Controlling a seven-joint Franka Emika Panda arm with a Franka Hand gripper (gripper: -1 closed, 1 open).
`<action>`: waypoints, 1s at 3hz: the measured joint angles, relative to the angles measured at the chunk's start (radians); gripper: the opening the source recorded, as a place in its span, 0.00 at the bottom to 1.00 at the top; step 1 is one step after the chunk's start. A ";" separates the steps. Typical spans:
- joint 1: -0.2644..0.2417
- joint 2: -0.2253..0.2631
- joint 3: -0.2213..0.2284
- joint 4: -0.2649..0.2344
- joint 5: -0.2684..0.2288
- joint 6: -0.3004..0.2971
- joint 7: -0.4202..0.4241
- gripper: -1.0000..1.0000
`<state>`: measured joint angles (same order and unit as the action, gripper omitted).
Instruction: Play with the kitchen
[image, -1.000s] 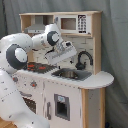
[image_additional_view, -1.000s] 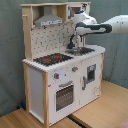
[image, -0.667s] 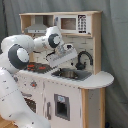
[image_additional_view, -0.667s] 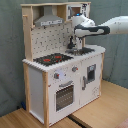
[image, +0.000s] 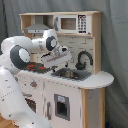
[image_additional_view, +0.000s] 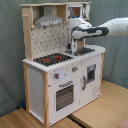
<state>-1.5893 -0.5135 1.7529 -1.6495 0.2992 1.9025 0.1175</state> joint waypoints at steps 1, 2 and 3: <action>-0.004 0.034 -0.027 -0.051 0.018 -0.071 0.016 1.00; -0.004 0.035 -0.006 -0.121 0.018 -0.036 -0.016 1.00; -0.004 0.035 -0.006 -0.121 0.018 -0.036 -0.016 0.00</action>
<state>-1.5932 -0.4785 1.7474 -1.7704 0.3173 1.8668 0.1014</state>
